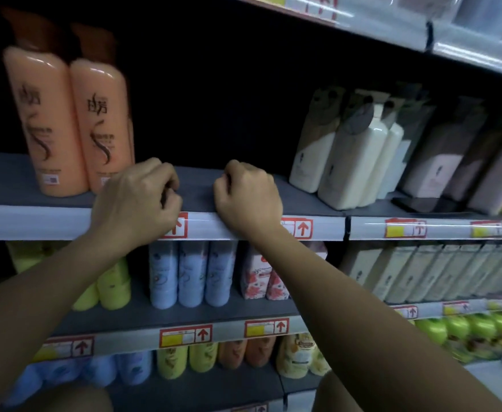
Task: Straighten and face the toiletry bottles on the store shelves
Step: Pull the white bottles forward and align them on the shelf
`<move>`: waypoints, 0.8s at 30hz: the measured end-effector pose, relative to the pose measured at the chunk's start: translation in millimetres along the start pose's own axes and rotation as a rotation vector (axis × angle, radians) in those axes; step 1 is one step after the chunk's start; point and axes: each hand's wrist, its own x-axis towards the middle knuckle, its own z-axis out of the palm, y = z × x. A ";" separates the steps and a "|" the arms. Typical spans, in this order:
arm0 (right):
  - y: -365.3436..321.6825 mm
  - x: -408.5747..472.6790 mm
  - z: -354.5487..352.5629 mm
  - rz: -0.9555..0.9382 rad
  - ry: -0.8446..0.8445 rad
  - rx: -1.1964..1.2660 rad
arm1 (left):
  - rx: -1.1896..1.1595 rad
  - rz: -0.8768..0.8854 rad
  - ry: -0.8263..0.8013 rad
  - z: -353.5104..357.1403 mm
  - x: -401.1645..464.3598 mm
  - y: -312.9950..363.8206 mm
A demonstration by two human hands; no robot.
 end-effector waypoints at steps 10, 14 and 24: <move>51.0 -19.5 -50.9 0.164 0.108 0.354 | -0.179 -0.289 -0.154 -0.7 21.1 19.3; 88.6 -29.5 -74.4 0.253 0.185 0.299 | -0.325 -0.261 -0.270 18.9 47.9 58.2; 157.0 -30.2 -103.8 0.436 0.342 0.090 | -0.720 -0.418 -0.422 112.8 114.9 114.3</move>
